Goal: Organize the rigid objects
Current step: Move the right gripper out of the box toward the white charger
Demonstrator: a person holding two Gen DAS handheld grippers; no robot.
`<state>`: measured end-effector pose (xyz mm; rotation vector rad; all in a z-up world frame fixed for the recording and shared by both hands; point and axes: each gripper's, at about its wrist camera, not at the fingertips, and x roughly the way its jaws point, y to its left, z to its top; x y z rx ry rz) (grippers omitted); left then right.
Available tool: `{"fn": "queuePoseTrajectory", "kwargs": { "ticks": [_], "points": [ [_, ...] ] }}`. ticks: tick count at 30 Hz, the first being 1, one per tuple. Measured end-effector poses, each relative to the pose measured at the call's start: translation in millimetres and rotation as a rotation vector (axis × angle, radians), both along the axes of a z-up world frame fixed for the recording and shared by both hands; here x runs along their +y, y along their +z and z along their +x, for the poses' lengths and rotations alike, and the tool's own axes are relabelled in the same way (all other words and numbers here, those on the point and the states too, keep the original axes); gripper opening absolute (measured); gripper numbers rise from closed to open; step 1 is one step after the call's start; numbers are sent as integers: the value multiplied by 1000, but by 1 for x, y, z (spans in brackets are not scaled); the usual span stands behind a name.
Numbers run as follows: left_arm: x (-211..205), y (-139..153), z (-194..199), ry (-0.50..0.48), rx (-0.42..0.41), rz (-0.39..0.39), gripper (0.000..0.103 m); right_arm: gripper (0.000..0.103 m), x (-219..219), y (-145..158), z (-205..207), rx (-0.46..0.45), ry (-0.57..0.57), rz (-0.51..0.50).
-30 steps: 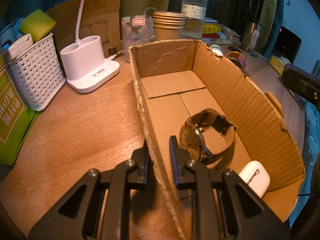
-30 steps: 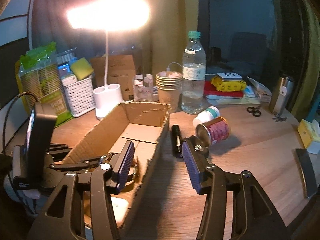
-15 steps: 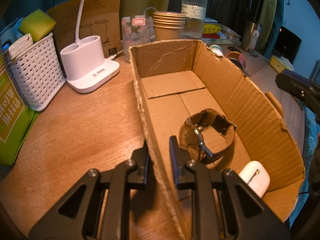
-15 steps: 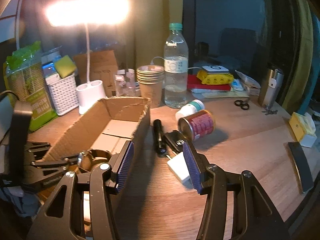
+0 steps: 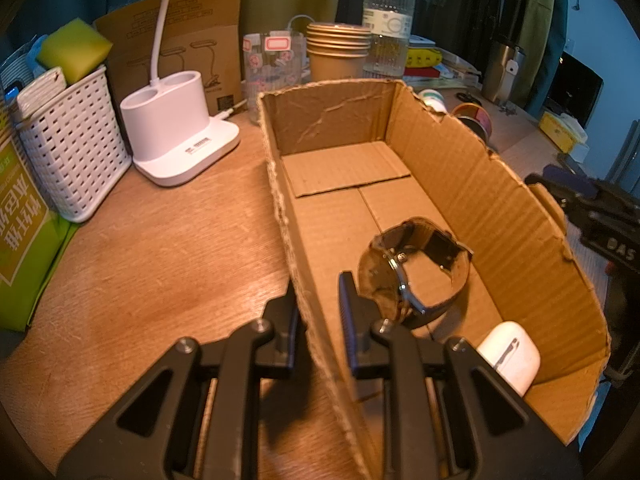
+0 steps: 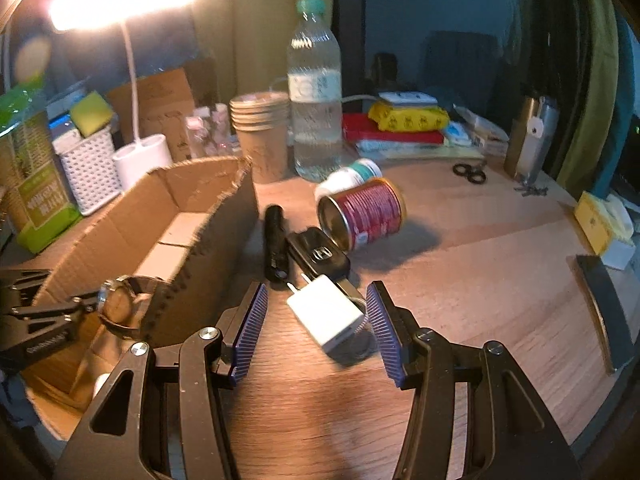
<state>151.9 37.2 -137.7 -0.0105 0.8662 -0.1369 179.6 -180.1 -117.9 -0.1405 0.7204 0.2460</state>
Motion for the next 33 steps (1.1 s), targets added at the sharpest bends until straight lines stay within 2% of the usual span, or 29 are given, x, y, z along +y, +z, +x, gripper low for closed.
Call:
{"fn": "queuePoseTrajectory", "kwargs": {
  "ticks": [9,22,27,33],
  "points": [
    [0,0,0,0,0,0,19,55,3,-21,21,82,5,-33],
    [0,0,0,0,0,0,19,55,20,-34,28,155,69,-98],
    [0,0,0,0,0,-1,19,48,27,-31,30,118,88,-128],
    [0,0,0,0,0,-1,19,42,26,-20,22,44,102,-102]
  ]
}}
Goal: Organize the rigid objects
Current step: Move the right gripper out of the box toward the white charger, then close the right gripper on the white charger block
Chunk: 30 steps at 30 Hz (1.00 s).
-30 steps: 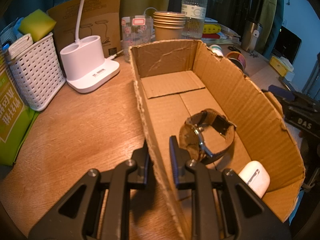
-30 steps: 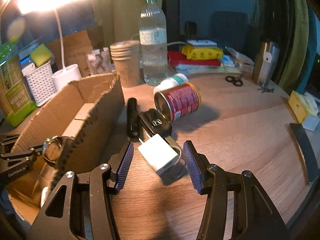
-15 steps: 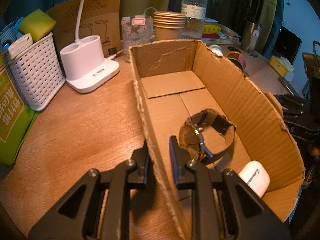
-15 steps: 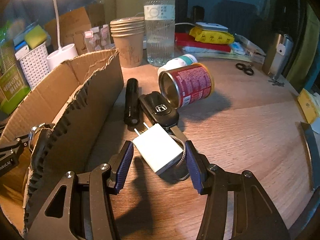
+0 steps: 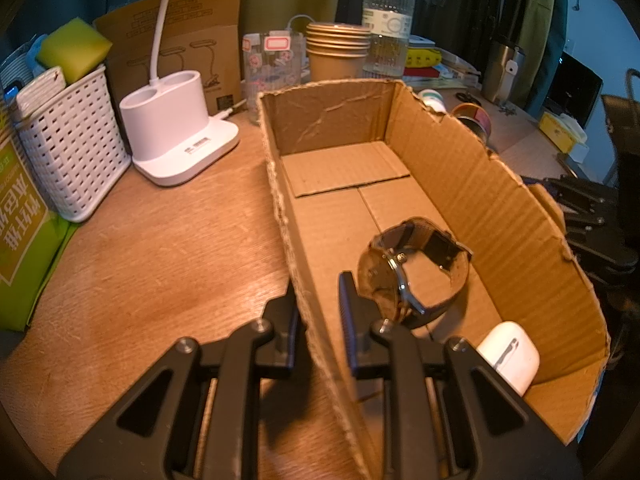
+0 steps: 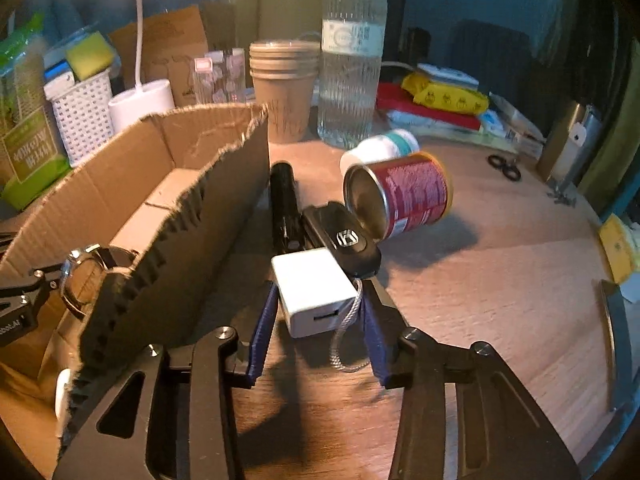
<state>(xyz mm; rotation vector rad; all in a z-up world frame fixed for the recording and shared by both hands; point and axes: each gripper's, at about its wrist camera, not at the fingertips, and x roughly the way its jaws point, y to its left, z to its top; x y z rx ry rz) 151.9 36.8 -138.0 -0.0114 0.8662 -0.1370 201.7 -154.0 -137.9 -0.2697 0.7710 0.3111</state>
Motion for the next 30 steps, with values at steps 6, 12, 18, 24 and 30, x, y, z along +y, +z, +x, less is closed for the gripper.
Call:
{"fn": "queuePoseTrajectory", "kwargs": {
  "ticks": [6,12,18,24,30],
  "points": [
    [0,0,0,0,0,0,19,41,0,9,-6,-55,7,13],
    [1,0,0,0,0,0,19,40,-3,15,-15,-56,16,28],
    [0,0,0,-1,0,0,19,40,-5,16,-26,-27,35,33],
    [1,0,0,-1,0,0,19,40,-6,10,-38,8,53,6],
    [1,0,0,-1,0,0,19,41,-12,-3,-49,46,51,-20]
  ]
}}
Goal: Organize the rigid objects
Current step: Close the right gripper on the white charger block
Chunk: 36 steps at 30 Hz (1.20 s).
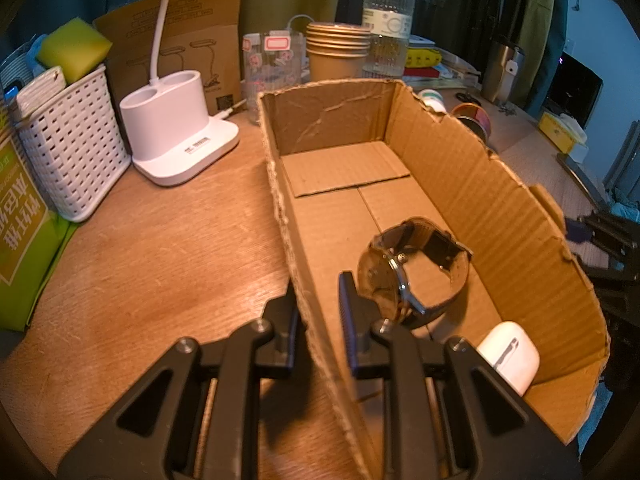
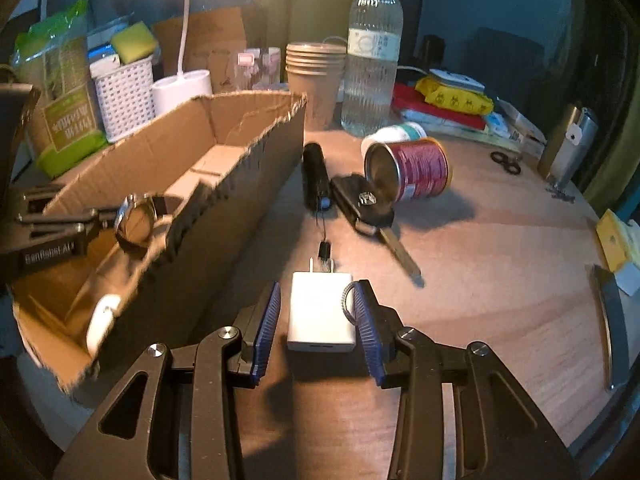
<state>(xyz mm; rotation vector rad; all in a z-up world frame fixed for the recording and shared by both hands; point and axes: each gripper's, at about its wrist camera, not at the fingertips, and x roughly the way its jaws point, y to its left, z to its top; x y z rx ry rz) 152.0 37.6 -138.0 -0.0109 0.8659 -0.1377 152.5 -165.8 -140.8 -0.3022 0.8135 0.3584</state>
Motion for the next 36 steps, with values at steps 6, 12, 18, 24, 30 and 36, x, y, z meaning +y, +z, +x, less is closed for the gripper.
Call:
{"fn": "queuePoseTrajectory", "kwargs": {
  "ticks": [6,12,18,24,30,36],
  "points": [
    [0,0,0,0,0,0,19,48,-11,6,-4,-36,-36,10],
    [0,0,0,0,0,0,19,50,-5,17,-12,-83,5,32],
    [0,0,0,0,0,0,19,50,4,6,-4,-39,21,9],
    [0,0,0,-1,0,-1,19,50,3,2,5,-12,10,10],
    [0,0,0,0,0,-1,19,42,7,-3,9,-10,6,-38],
    [0,0,0,0,0,-1,19,40,6,-7,13,-2,0,-43]
  ]
}}
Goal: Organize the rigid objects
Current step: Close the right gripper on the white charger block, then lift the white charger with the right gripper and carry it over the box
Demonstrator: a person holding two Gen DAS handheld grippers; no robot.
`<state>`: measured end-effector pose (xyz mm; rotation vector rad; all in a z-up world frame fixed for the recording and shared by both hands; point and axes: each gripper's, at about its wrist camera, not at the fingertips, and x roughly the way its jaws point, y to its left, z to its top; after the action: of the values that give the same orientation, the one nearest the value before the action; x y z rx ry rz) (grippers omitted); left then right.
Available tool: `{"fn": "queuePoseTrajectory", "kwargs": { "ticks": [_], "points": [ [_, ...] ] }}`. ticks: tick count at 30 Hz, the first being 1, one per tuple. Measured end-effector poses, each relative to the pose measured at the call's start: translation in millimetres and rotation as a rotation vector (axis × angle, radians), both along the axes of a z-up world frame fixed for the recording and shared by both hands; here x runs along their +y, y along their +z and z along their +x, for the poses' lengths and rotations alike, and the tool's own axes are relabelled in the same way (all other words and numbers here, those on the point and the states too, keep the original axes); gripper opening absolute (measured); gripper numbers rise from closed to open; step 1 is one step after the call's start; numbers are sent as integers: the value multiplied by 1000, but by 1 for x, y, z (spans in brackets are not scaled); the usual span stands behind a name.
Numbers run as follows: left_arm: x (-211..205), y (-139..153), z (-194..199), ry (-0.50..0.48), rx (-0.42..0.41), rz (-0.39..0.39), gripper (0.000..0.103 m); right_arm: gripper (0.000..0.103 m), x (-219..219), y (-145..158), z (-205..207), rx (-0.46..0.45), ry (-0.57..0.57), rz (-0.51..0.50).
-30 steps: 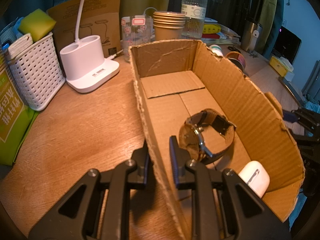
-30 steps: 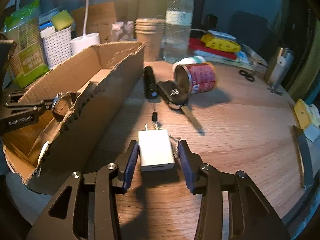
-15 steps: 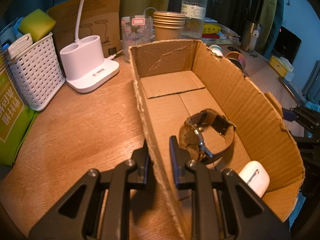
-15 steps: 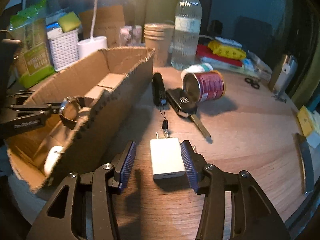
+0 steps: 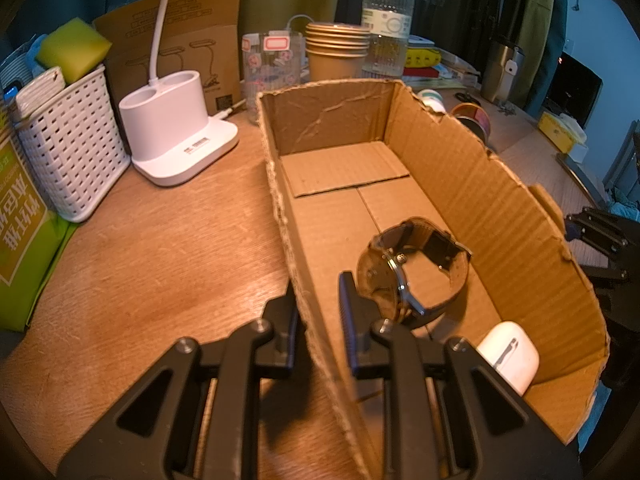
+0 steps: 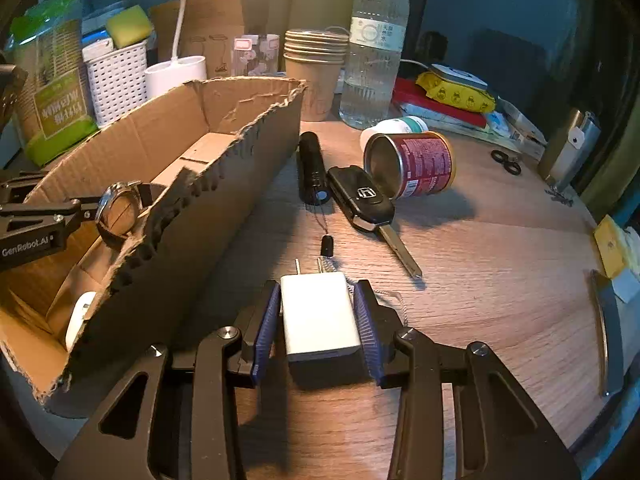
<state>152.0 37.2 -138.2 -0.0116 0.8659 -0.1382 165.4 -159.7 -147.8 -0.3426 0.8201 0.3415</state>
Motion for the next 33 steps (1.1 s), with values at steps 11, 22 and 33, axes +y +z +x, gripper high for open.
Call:
{"fn": "queuePoseTrajectory", "kwargs": {
  "ticks": [11,22,33],
  "points": [
    [0,0,0,0,0,0,19,37,-2,7,-2,-27,-1,29],
    [1,0,0,0,0,0,19,37,3,35,-16,-92,29,77],
    [1,0,0,0,0,0,19,37,21,59,-27,-150,92,113]
  ]
}}
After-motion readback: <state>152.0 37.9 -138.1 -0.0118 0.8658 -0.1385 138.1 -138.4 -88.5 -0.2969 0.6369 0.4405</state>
